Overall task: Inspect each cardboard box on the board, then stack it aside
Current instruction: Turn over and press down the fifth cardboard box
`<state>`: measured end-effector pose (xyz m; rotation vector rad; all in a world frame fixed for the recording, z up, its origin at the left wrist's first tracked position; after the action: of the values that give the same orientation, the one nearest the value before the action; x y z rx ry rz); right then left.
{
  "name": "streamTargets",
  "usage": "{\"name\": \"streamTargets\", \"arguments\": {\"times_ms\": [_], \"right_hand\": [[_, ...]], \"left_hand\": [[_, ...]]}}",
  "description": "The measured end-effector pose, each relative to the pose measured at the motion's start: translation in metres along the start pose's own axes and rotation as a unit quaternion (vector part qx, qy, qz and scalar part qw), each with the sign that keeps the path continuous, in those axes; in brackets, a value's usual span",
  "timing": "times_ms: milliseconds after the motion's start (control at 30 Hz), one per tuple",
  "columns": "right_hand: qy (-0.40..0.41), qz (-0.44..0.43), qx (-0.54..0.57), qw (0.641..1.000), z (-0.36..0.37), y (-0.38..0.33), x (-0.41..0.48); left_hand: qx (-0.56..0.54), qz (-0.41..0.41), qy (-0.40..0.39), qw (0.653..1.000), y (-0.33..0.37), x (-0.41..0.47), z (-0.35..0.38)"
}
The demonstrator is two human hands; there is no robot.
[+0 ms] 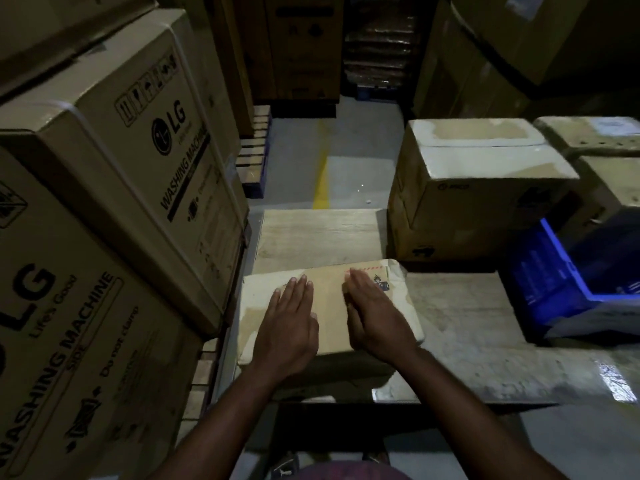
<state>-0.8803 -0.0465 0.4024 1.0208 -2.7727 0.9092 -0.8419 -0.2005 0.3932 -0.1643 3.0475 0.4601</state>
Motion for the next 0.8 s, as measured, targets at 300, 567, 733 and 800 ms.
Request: {"name": "streamTargets", "arguments": {"times_ms": [300,567,733,800], "right_hand": [[-0.095,0.027,-0.122,0.988,-0.011,0.056,-0.021],[-0.019,0.037,-0.024,0.999,-0.018,0.056,-0.024],[0.087,0.159,0.113,0.977,-0.037,0.063,-0.054],[0.081,0.23,0.142,0.959,-0.036,0.067,-0.068]], "left_hand": [[0.034,0.095,-0.039,0.994,0.066,0.011,0.019],[0.024,0.091,-0.028,0.995,0.064,0.007,0.015],[-0.042,-0.002,0.004,0.999,0.017,-0.002,-0.003],[-0.045,-0.044,0.058,0.996,-0.016,-0.006,-0.016]]}}
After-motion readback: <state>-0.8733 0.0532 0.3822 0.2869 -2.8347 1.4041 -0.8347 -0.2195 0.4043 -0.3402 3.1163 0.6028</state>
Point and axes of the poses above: each hand's wrist, its own x-axis towards the middle knuckle, its own z-axis out of the palm, y = z × x, the point moved 7 cm from there along x, towards the middle knuckle, and after that the axes turned 12 degrees about -z, right-handed, at the moved point
